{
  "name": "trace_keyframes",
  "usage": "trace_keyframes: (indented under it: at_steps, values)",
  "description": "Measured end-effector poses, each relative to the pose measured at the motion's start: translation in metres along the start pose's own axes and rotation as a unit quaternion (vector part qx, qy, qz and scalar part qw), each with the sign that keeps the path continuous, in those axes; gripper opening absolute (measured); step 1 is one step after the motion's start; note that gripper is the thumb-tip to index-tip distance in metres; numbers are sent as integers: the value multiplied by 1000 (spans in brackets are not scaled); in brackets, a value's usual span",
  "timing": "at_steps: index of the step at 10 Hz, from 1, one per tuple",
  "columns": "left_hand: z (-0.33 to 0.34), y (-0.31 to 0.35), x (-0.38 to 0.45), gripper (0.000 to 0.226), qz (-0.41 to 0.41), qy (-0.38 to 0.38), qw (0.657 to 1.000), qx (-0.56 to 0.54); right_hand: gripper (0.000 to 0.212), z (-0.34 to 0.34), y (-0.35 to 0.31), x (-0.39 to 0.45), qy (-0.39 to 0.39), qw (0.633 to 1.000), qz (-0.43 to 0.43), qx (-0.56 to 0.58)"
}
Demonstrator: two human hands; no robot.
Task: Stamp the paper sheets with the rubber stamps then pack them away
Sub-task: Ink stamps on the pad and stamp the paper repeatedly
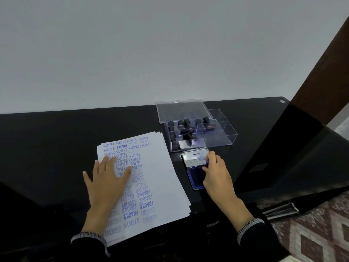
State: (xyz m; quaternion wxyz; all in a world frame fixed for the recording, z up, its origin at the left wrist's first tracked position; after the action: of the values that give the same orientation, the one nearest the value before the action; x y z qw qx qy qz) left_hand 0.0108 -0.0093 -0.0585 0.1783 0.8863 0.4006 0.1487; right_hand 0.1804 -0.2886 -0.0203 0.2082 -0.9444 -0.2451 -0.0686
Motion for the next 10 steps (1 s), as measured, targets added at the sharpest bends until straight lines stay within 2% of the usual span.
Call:
trace_keyframes:
  at_steps: [1, 3, 7, 10]
  values:
    - [1, 0, 0, 73, -2, -2, 1000, -1, 29, 1, -1, 0, -3, 1000, 1, -10]
    - [1, -1, 1, 73, -3, -3, 1000, -5, 38, -1, -2, -1, 5, 1000, -1, 2]
    - [-2, -1, 0, 72, -8, 0, 1000, -18, 39, -3, -3, -1, 3, 1000, 0, 17]
    - [-1, 0, 0, 70, -3, -3, 1000, -31, 35, -5, -4, -5, 22, 1000, -4, 4]
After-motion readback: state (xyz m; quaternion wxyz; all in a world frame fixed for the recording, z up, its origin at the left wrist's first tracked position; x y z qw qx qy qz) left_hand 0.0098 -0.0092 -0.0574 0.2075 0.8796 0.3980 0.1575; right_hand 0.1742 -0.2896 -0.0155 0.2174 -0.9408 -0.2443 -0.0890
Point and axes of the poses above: each hand's wrist, its own x-axis towards the middle knuckle, its own z-axis out of the palm, y = z × x, the point moved 8 cm from there along x, towards the middle knuckle, and after that the axes turned 4 degrees about -x, right-handed, at the moved point
